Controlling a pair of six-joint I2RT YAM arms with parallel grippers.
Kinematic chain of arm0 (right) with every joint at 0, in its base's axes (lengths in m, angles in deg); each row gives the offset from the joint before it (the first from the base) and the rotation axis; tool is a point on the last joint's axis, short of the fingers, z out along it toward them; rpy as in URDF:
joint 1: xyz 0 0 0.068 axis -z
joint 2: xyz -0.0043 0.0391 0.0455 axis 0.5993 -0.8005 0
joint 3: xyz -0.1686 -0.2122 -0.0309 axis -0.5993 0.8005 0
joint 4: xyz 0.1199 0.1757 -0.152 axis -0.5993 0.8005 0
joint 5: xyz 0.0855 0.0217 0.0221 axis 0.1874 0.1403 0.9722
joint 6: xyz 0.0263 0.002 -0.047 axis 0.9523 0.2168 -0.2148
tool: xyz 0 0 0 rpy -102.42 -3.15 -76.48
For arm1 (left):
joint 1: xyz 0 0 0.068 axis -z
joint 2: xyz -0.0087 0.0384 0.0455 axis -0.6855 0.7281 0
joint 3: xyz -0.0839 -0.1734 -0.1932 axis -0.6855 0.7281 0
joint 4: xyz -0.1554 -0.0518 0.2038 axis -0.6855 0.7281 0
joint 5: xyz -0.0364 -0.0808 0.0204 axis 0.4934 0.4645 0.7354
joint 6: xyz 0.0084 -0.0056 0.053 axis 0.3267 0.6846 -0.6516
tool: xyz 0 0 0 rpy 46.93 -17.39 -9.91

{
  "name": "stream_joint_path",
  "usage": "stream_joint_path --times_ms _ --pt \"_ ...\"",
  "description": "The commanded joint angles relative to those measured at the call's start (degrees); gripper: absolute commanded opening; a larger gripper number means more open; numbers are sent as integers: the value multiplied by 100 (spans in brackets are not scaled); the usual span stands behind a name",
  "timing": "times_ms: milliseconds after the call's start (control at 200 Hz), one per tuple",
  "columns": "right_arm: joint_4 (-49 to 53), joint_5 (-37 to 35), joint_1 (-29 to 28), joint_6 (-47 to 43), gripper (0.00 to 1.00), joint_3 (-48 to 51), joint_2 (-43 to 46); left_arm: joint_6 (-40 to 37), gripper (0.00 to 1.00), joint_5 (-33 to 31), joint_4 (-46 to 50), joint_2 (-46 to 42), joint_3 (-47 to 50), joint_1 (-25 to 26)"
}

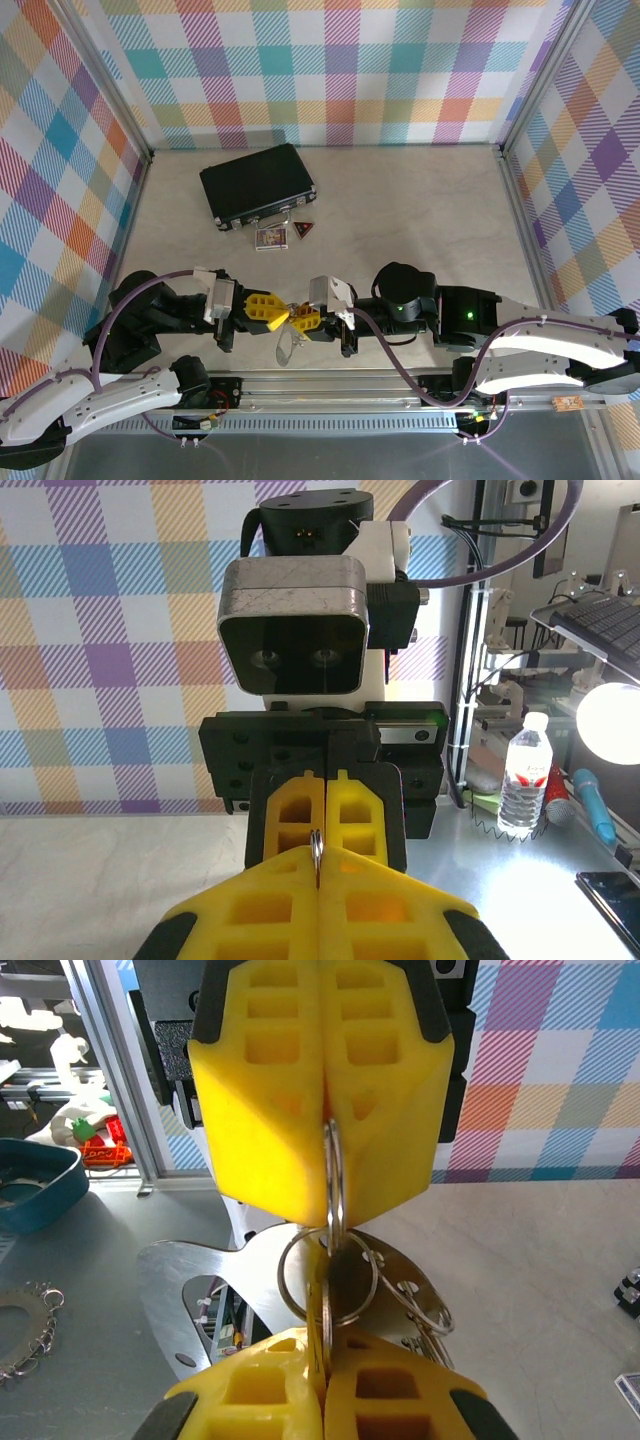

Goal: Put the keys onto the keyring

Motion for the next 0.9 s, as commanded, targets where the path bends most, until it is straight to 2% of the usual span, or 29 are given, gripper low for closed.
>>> stream_joint_path --times_ms 0,440,895 --pt "-25 -47 -31 -15 0 -209 49 -151 0 159 139 41 -165 -5" --pt "-31 -123 -32 -229 0 -166 133 -535 0 -47 1063 109 -356 0" --pt "-27 -223 -30 -234 0 -148 200 -648 0 -37 1516 79 -500 -1"
